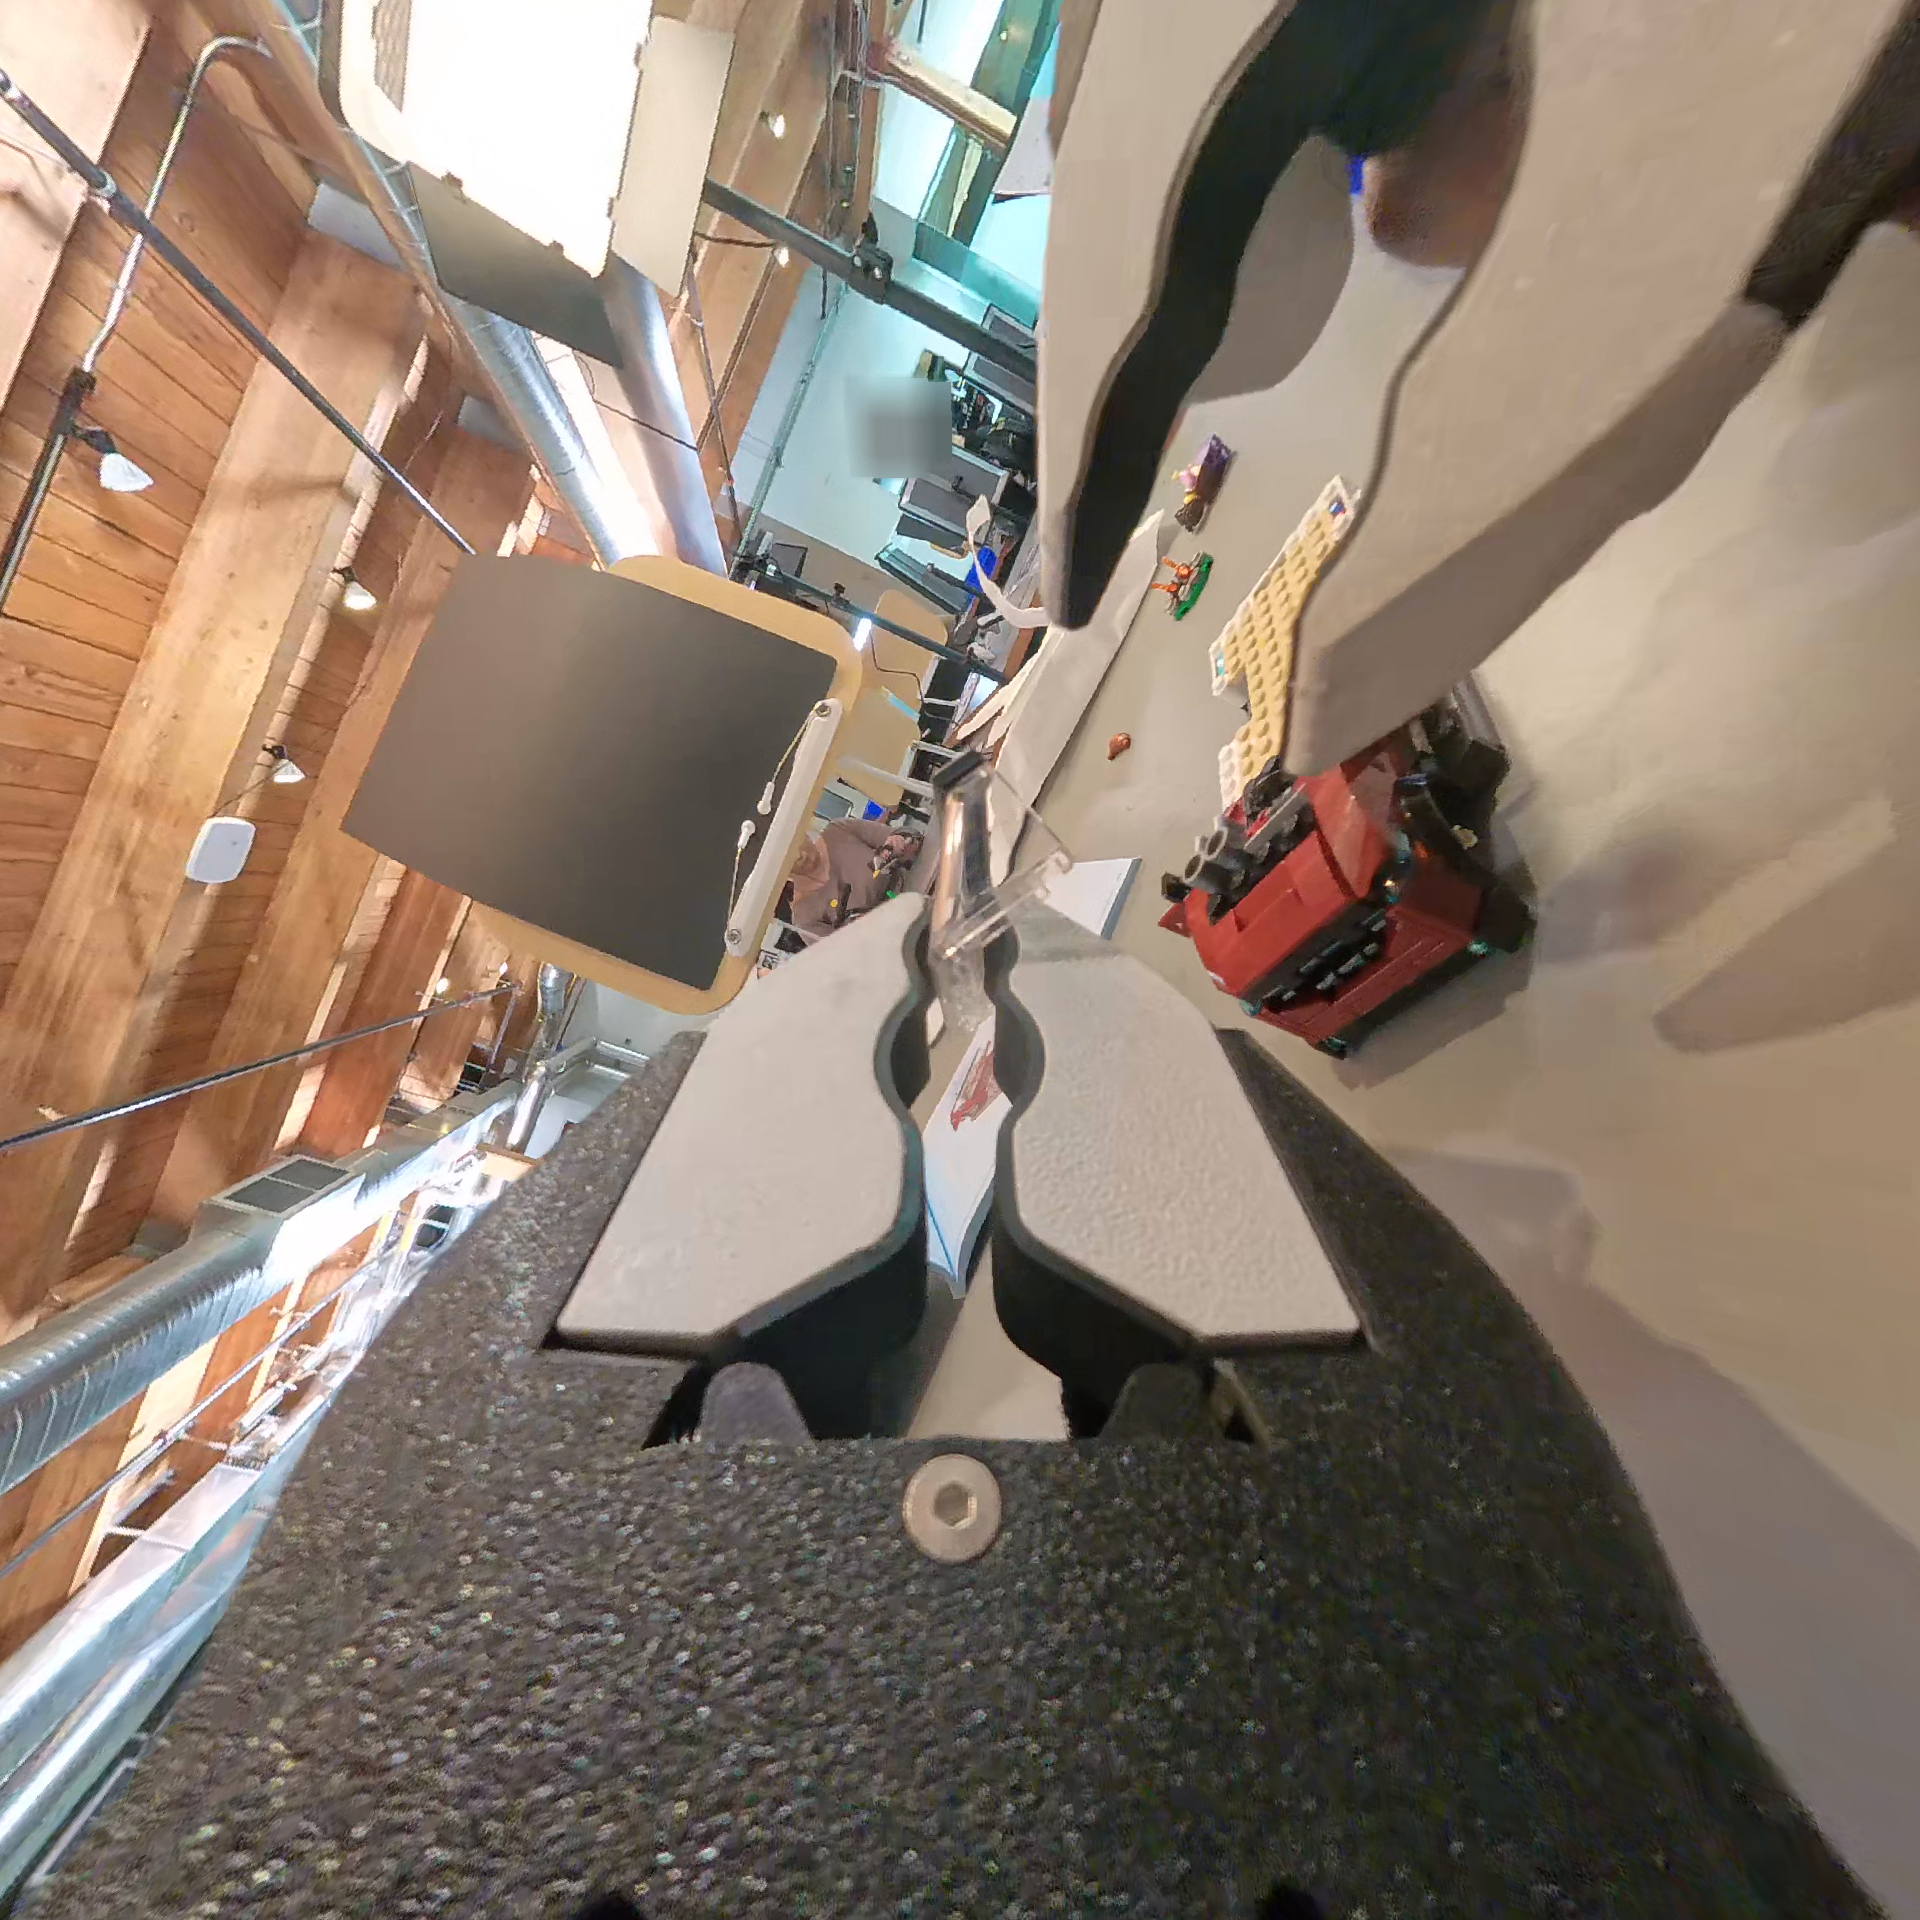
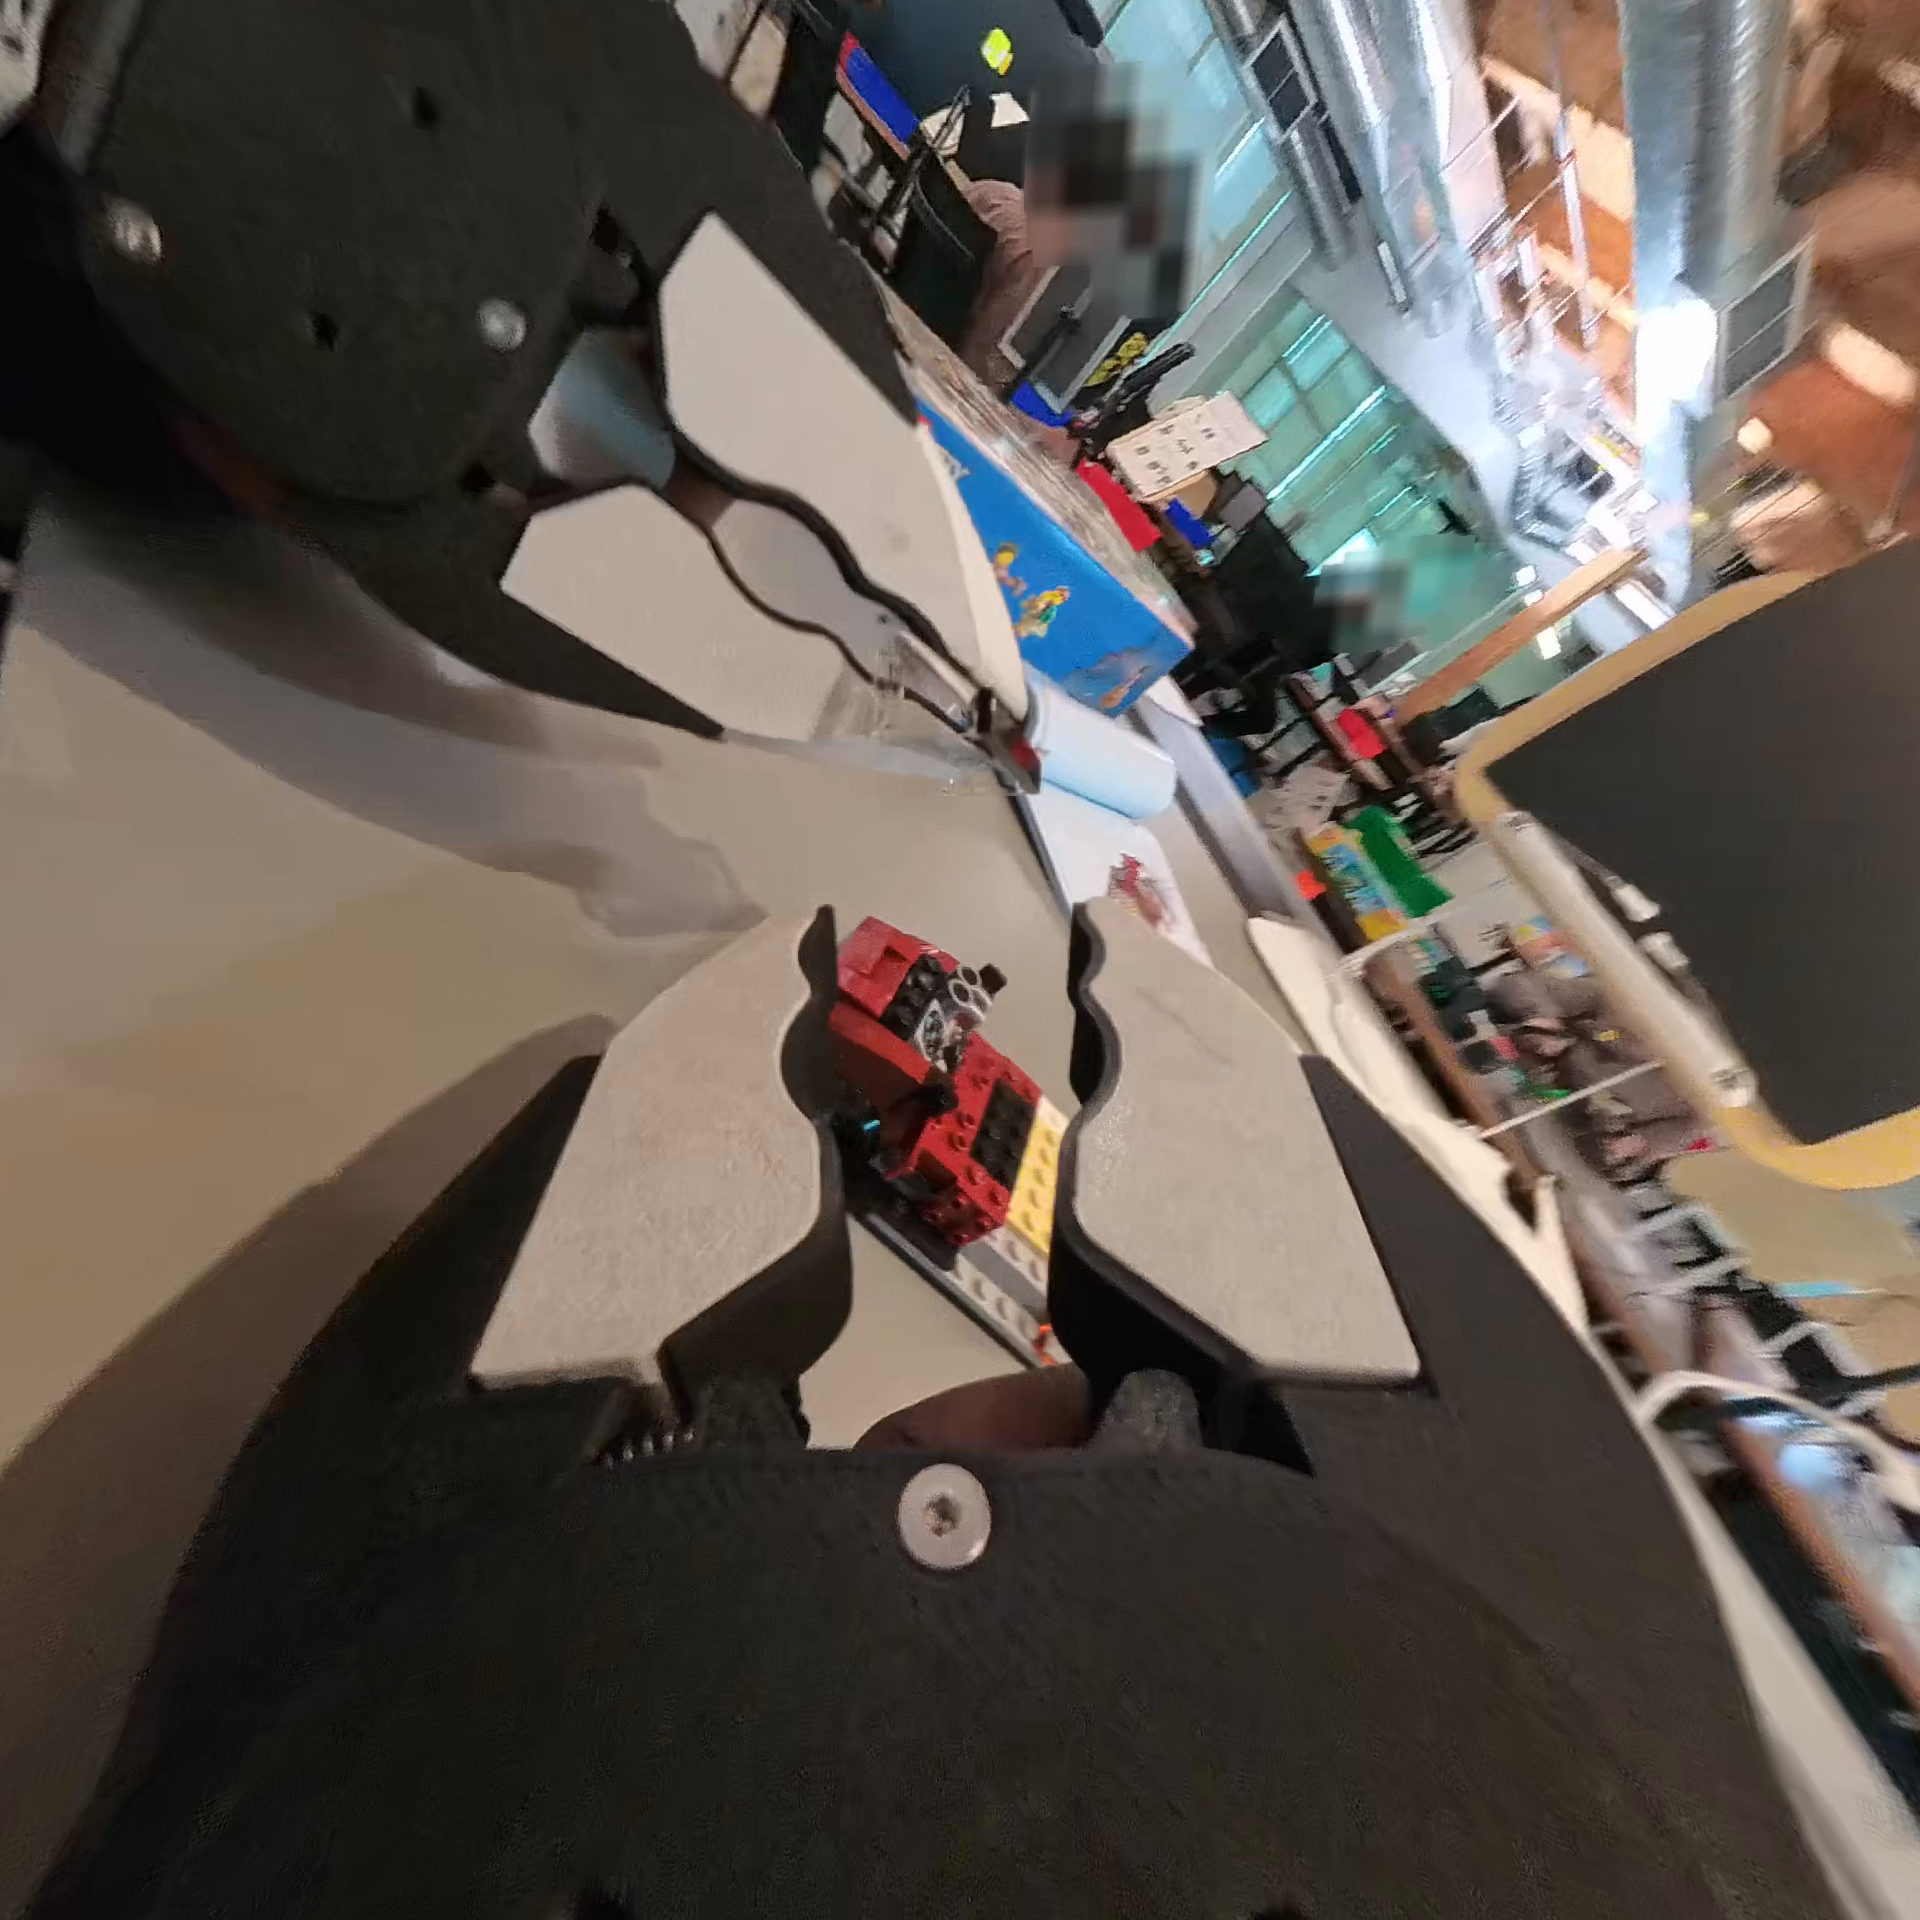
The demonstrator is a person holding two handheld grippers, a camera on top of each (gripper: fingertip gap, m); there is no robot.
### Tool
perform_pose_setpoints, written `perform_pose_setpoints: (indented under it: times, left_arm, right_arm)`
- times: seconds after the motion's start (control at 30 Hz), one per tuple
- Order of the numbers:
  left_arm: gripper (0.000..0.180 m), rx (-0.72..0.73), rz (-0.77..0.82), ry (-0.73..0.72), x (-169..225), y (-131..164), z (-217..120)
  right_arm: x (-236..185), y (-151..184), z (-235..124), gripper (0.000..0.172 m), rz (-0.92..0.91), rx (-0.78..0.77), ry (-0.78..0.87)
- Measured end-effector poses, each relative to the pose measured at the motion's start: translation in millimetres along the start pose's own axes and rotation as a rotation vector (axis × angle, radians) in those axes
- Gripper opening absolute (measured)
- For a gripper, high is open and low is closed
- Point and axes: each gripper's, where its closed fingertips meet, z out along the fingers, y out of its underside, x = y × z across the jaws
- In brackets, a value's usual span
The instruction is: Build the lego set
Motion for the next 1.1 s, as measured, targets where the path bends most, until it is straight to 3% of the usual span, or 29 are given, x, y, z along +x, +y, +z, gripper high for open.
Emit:
perform_pose_setpoints:
  times: [0.17,0.53,0.9,1.1]
  left_arm:
    - [0.007,-0.005,-0.026,0.038,5,0,1]
    - [0.007,0.003,-0.037,0.070,12,-5,2]
    - [0.007,0.004,-0.001,0.074,17,-7,2]
    - [0.011,0.036,-0.032,0.081,17,-11,1]
  right_arm:
    - [9,-8,-1,0.043,0.141,0.046,-0.044]
    - [-1,-14,14,0.042,-0.086,0.006,0.018]
    - [-4,-13,15,0.024,-0.163,-0.008,0.034]
    - [-2,-10,12,0.024,-0.200,-0.017,0.069]
